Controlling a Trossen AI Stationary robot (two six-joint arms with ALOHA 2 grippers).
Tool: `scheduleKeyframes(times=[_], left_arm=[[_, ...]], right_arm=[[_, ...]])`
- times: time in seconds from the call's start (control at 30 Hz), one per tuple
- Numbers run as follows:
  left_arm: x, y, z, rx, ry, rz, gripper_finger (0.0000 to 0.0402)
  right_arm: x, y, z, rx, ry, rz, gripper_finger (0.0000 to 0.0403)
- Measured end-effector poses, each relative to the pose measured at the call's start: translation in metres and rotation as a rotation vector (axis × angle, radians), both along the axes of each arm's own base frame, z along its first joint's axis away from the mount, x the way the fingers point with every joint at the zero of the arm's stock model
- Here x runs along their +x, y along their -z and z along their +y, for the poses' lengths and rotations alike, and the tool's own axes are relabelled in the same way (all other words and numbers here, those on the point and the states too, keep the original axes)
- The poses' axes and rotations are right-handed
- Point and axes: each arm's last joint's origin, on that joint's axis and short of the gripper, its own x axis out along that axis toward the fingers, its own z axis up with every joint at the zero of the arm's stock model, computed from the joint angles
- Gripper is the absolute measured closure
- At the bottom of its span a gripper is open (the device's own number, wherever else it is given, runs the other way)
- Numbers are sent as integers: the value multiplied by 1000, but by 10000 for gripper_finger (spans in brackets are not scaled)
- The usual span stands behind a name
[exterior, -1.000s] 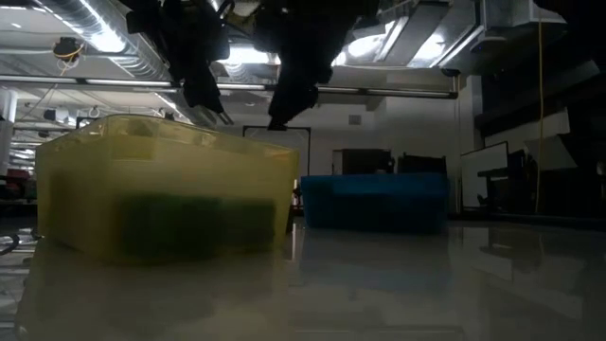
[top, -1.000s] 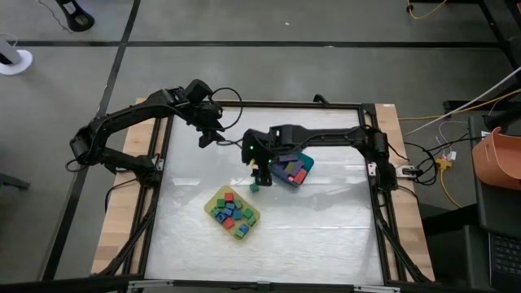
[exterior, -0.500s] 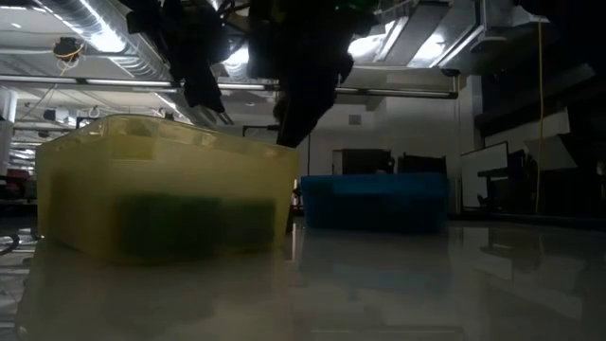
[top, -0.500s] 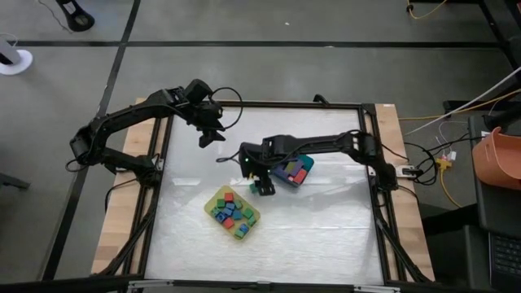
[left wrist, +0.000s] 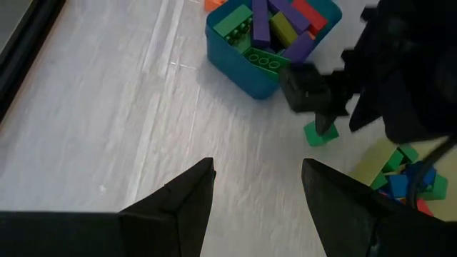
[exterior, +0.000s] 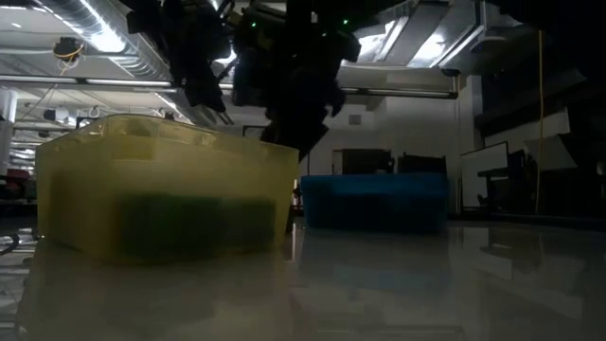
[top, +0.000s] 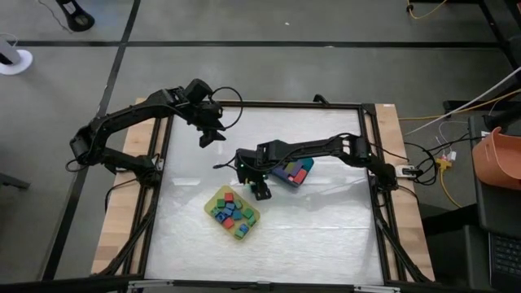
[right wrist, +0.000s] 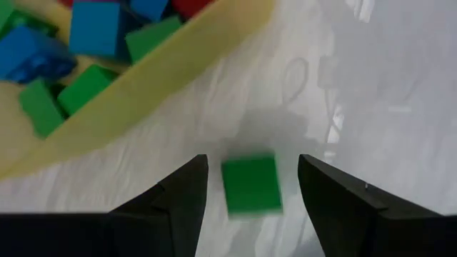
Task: Sort blocks by size
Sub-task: Put the small green wooden block into the yellow bin
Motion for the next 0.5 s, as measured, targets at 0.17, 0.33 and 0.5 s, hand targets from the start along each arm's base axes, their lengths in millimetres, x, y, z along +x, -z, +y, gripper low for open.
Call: scheduleKeyframes(times=[0.17,0.33,0.5], left_arm=[[1,-1,1,7,0,-10,202],[1,-1,1,10,0,-13,202],[1,-1,1,11,1,-14,202]], right_arm=[[6,11,1,28,-10,-12,187],[5,12,1,24,-6,-3,187],[4,13,0,1,2,9,187]])
